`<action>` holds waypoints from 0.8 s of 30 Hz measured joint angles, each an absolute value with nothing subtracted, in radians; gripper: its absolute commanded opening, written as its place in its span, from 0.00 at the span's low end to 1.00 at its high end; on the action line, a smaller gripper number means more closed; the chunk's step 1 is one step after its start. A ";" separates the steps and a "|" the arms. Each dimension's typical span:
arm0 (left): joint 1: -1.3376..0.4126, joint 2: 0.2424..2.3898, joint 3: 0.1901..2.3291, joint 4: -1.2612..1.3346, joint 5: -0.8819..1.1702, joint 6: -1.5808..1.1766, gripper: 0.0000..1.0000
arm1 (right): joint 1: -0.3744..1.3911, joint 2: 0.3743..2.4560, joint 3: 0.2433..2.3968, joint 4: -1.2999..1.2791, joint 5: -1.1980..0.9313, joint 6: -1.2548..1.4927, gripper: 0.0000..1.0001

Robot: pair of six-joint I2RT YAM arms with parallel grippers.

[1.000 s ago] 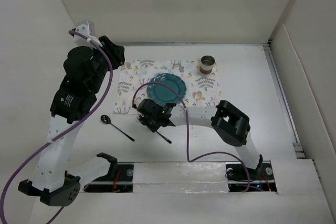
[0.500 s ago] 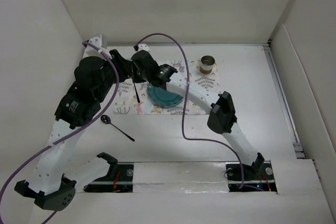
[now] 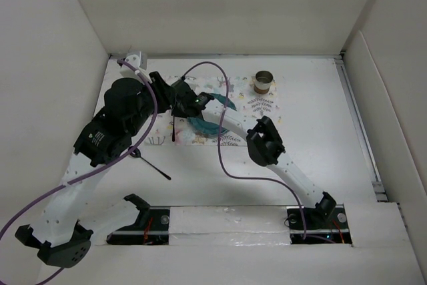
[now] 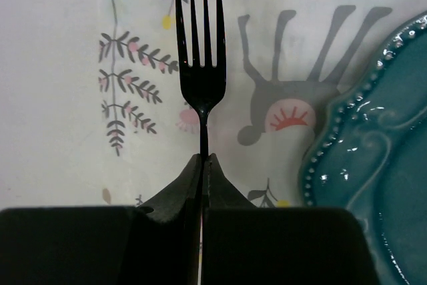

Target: Set the dinner table for one person

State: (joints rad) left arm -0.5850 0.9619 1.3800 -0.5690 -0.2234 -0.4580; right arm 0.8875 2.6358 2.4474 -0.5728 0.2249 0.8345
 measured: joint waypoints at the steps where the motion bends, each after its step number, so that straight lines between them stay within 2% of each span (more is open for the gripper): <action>1: -0.587 0.962 1.379 -0.569 -0.226 -0.458 0.33 | 0.888 2.636 2.452 -0.569 0.223 0.842 0.00; 6: -0.588 0.960 1.357 -0.571 -0.235 -0.458 0.33 | 0.885 2.639 2.458 -0.555 0.217 0.862 0.00; 9: -0.588 0.960 1.353 -0.575 -0.241 -0.458 0.33 | 0.883 2.649 2.458 -0.553 0.209 0.867 0.06; 13: -0.588 0.960 1.353 -0.575 -0.249 -0.458 0.33 | 0.878 2.666 2.458 -0.553 0.197 0.870 0.24; 20: -0.588 0.968 1.373 -0.581 -0.281 -0.447 0.35 | 0.865 2.666 2.465 -0.532 0.148 0.834 0.39; 22: -0.588 0.981 1.406 -0.590 -0.307 -0.436 0.35 | 0.863 2.648 2.459 -0.521 0.133 0.802 0.39; 23: -0.588 0.990 1.428 -0.595 -0.318 -0.430 0.35 | 0.862 2.630 2.447 -0.516 0.123 0.783 0.35; 24: -0.588 0.999 1.455 -0.595 -0.329 -0.422 0.35 | 0.860 2.606 2.431 -0.512 0.116 0.764 0.24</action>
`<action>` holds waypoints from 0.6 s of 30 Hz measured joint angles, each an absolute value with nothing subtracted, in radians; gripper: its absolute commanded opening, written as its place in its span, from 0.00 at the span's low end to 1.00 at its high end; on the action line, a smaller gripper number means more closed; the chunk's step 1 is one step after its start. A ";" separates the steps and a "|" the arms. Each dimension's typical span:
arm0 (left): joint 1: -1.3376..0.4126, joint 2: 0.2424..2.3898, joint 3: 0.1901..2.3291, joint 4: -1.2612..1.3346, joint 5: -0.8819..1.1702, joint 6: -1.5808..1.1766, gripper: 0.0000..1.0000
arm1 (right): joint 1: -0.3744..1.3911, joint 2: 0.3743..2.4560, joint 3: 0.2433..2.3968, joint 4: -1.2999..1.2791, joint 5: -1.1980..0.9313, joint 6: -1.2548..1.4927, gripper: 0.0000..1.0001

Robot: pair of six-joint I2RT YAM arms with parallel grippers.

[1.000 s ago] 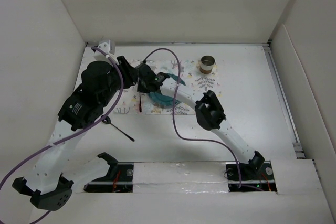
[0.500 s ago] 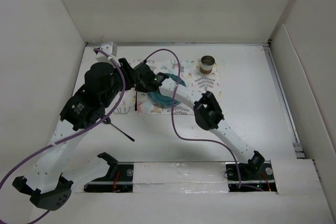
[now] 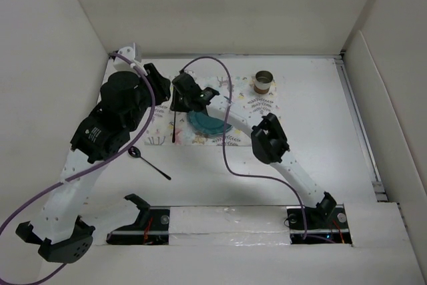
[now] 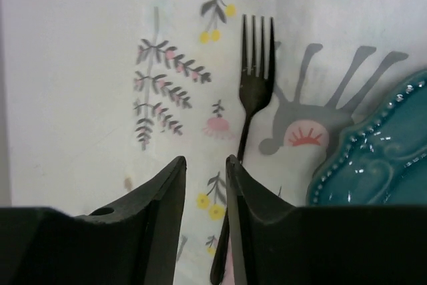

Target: Set the dinner table for one person

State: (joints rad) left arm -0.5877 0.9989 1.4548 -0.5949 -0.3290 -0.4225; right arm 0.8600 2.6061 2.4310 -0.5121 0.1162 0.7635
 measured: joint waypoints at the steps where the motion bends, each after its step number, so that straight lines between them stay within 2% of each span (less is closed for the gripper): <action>1: -0.588 1.005 1.480 -0.593 -0.339 -0.416 0.25 | 0.858 2.570 2.402 -0.502 0.103 0.741 0.05; 2: -0.588 1.008 1.501 -0.588 -0.352 -0.403 0.09 | 0.858 2.520 2.354 -0.483 0.081 0.717 0.00; 3: -0.588 1.012 1.532 -0.587 -0.353 -0.404 0.09 | 0.858 2.456 2.302 -0.471 0.057 0.699 0.00; 6: -0.588 1.013 1.589 -0.579 -0.352 -0.395 0.00 | 0.878 2.323 2.186 -0.414 0.018 0.635 0.00; 9: -0.588 1.016 1.629 -0.577 -0.351 -0.393 0.01 | 0.957 2.232 2.123 -0.354 -0.013 0.560 0.00; 11: -0.588 1.023 1.648 -0.577 -0.347 -0.395 0.07 | 1.024 2.243 2.128 -0.329 -0.025 0.525 0.16; 12: -0.588 1.025 1.653 -0.579 -0.344 -0.398 0.15 | 1.064 2.264 2.140 -0.327 -0.027 0.505 0.34; 15: -0.588 1.032 1.654 -0.596 -0.327 -0.410 0.22 | 1.166 2.369 2.193 -0.343 -0.036 0.445 0.54; 18: -0.588 1.032 1.652 -0.612 -0.313 -0.421 0.24 | 1.230 2.472 2.230 -0.372 -0.046 0.395 0.58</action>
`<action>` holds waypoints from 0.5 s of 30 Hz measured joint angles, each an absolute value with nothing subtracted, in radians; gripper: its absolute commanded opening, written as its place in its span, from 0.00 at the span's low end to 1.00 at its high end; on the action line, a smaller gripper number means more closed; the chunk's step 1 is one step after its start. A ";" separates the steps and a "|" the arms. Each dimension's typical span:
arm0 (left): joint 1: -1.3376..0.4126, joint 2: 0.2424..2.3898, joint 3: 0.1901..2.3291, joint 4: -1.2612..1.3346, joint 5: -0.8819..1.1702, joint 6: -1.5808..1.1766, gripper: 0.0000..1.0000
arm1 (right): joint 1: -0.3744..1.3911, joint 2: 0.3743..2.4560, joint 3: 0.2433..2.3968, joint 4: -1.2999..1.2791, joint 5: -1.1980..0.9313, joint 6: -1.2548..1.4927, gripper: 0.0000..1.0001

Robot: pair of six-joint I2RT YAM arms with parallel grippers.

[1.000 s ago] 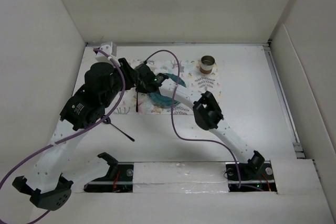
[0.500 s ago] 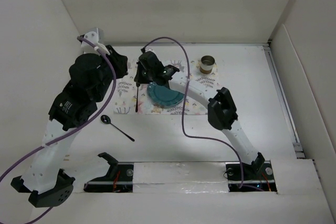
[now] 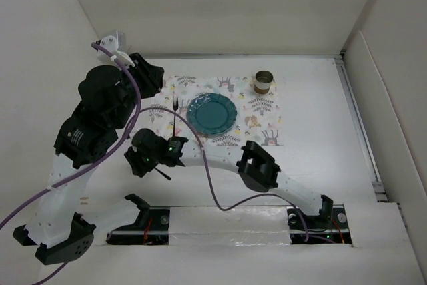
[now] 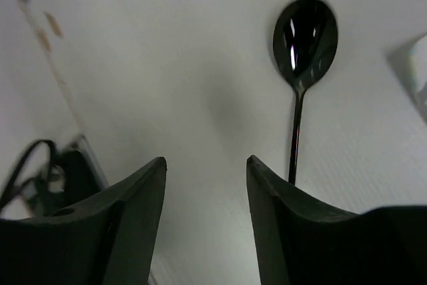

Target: Set the dinner table for one person

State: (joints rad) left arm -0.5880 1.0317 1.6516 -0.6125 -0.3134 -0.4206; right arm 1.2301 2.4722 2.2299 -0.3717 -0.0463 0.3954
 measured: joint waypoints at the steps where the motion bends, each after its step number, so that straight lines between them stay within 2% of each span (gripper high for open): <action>1: -0.588 1.030 1.651 -0.619 -0.311 -0.424 0.24 | 1.240 2.497 2.230 -0.387 -0.047 0.382 0.58; 7: -0.588 1.018 1.642 -0.638 -0.303 -0.432 0.25 | 1.231 2.560 2.278 -0.444 -0.018 0.305 0.57; 8: -0.588 1.018 1.642 -0.639 -0.303 -0.433 0.25 | 1.227 2.560 2.286 -0.447 0.002 0.293 0.55; 9: -0.588 1.018 1.642 -0.639 -0.302 -0.435 0.25 | 1.224 2.560 2.288 -0.450 0.018 0.281 0.47; 12: -0.588 1.018 1.639 -0.640 -0.299 -0.435 0.25 | 1.219 2.560 2.288 -0.472 0.035 0.257 0.41; 15: -0.588 1.018 1.630 -0.640 -0.297 -0.435 0.25 | 1.220 2.560 2.288 -0.485 0.030 0.246 0.44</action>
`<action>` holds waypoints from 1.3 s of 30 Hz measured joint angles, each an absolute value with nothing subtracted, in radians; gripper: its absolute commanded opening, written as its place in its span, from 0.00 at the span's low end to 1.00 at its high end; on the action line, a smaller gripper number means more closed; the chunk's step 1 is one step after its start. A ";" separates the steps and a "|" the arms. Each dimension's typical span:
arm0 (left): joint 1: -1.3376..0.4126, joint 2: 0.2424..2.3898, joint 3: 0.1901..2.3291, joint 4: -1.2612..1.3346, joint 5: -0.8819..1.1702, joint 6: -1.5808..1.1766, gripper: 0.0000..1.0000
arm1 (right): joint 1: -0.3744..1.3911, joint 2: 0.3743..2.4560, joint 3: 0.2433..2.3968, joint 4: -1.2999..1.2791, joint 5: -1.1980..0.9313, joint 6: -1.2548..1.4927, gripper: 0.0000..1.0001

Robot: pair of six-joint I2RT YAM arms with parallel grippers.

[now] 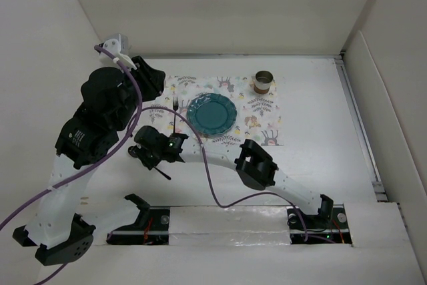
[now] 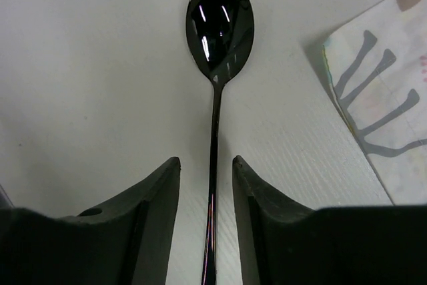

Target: Set the dinner table for one person

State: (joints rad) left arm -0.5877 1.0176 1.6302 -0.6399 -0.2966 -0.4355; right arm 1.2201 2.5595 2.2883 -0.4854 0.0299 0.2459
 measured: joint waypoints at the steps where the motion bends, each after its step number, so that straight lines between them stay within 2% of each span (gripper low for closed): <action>1: -0.588 1.018 1.628 -0.641 -0.296 -0.435 0.25 | 1.221 2.559 2.288 -0.485 0.030 0.244 0.46; 4: -0.588 1.018 1.623 -0.640 -0.296 -0.435 0.25 | 1.223 2.559 2.288 -0.485 0.031 0.237 0.48; 11: -0.588 1.018 1.620 -0.639 -0.296 -0.435 0.25 | 1.224 2.560 2.287 -0.485 0.030 0.239 0.46; 17: -0.588 1.018 1.616 -0.640 -0.297 -0.435 0.25 | 1.224 2.579 2.271 -0.453 0.038 0.243 0.32; 18: -0.588 1.017 1.616 -0.640 -0.298 -0.435 0.25 | 1.224 2.580 2.271 -0.442 0.043 0.244 0.18; 20: -0.588 1.017 1.616 -0.640 -0.300 -0.435 0.25 | 1.223 2.583 2.267 -0.432 0.051 0.248 0.01; 26: -0.588 1.018 1.616 -0.640 -0.318 -0.432 0.29 | 1.220 2.536 2.167 -0.358 0.077 0.275 0.00; 29: -0.588 1.021 1.621 -0.633 -0.328 -0.424 0.32 | 1.209 2.442 2.036 -0.354 0.073 0.300 0.00; 33: -0.588 1.043 1.654 -0.601 -0.337 -0.404 0.35 | 1.147 2.212 1.806 -0.336 0.046 0.346 0.00; 39: -0.588 1.076 1.660 -0.497 -0.317 -0.386 0.42 | 0.916 1.775 1.509 -0.260 0.075 0.397 0.00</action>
State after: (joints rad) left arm -0.5880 1.0760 1.6600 -0.4973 -0.3168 -0.3862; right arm 0.9161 1.7748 1.5085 -0.2596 0.0750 0.3965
